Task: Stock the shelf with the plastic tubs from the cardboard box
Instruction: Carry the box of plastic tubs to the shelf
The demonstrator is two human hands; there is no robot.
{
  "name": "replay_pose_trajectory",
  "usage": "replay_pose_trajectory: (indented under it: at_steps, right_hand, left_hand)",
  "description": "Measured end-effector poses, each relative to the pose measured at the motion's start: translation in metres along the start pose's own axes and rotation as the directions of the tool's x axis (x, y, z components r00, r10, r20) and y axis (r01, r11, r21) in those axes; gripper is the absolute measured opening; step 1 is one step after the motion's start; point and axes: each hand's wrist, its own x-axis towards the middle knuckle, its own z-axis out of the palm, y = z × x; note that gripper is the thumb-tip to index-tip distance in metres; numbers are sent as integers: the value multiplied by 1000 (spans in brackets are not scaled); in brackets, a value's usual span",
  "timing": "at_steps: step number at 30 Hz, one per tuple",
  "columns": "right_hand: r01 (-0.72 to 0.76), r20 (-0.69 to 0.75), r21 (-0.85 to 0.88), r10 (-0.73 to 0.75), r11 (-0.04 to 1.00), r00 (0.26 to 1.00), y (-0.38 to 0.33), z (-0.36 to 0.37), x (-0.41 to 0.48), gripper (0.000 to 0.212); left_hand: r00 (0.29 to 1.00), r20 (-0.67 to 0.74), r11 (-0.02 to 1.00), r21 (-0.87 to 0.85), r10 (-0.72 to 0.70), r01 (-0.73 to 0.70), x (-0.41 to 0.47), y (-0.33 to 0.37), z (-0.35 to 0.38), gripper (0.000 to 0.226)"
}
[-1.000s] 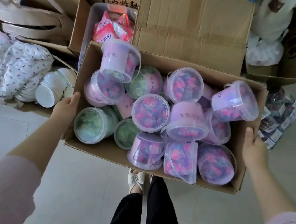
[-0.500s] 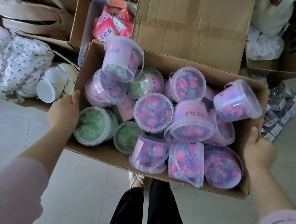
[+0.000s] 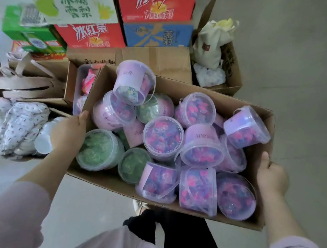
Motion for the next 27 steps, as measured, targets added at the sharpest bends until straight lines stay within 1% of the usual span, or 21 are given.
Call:
replay_pose_trajectory:
  at_steps: [3,7,9,11,15,19,23,24,25,26,27]
  right_hand:
    - [-64,-53,72,68,995,996,43,-57,-27,67]
    - [-179,-97,116,190,977,977,130,-112,-57,67]
    - [-234,-106,134,249,963,963,182,-134,-66,68]
    - [-281,-124,147,300,948,946,231,-149,-70,68]
    - [-395,-144,204,426,896,893,345,-181,-76,67]
    - [-534,-133,253,575,807,807,459,-216,-90,69]
    - [-665,-112,309,720,680,685,556,-246,-115,70]
    - [-692,-99,347,759,633,644,578,-252,-122,70]
    - [-712,-87,375,788,593,610,598,-254,-131,69]
    - [-722,-87,398,807,566,584,610,-252,-137,69]
    - [-755,-65,448,860,479,507,642,-254,-153,69]
  left_hand:
    - [994,-13,994,18,110,-110,-40,36,-35,64]
    - [984,-41,984,15,176,-175,-104,90,-53,65]
    - [971,-33,972,34,235,-234,-138,124,-50,64]
    - [957,-19,957,11,288,-288,-166,160,-42,63]
    - [916,60,918,-14,397,-397,-233,253,-13,62]
    - [821,144,825,38,553,-563,-312,351,21,65]
    - [717,179,724,35,673,-689,-388,445,54,68]
    - [689,187,694,50,700,-718,-408,471,62,69]
    - [637,193,640,58,746,-766,-428,499,70,69]
    - [605,205,608,55,769,-792,-441,516,73,68]
    - [510,249,517,40,823,-855,-472,551,90,67]
